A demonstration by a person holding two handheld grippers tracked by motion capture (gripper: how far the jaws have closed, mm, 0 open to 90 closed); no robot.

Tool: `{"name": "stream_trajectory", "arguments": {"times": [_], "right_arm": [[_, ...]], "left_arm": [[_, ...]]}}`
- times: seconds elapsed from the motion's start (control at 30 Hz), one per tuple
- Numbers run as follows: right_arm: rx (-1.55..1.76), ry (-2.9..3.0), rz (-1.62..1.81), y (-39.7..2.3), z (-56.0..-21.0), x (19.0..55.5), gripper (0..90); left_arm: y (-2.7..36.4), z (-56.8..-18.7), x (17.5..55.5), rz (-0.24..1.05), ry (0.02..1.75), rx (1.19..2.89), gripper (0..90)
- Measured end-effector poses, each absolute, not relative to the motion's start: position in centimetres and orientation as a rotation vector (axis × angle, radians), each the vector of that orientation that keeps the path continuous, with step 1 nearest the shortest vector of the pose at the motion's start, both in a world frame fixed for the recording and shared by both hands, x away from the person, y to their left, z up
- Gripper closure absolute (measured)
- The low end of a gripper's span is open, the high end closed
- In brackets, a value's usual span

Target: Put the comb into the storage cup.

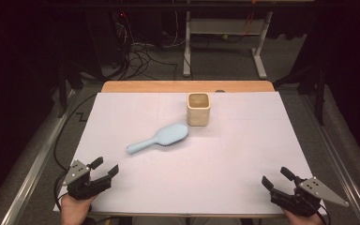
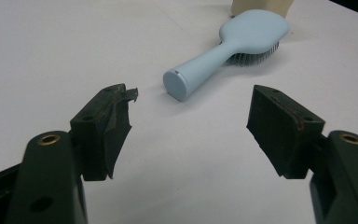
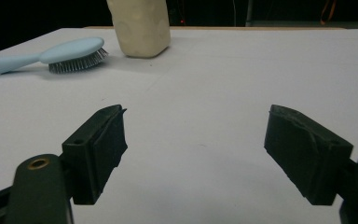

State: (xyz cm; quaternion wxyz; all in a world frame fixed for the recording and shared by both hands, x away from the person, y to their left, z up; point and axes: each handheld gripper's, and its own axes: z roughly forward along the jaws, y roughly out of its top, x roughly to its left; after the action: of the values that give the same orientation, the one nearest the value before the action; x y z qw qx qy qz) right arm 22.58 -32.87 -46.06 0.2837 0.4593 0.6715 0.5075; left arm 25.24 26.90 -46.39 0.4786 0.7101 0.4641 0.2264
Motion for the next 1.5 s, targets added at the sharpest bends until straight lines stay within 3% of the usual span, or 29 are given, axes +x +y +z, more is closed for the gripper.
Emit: {"name": "stream_trajectory", "arguments": {"times": [1.5], "right_arm": [[1.227, 1.823, 1.408, -32.8, -46.1, 22.7, 19.5]], "left_arm": [[24.4, -43.9, 26.9, 0.570, 1.059, 1.710, 28.2]]}}
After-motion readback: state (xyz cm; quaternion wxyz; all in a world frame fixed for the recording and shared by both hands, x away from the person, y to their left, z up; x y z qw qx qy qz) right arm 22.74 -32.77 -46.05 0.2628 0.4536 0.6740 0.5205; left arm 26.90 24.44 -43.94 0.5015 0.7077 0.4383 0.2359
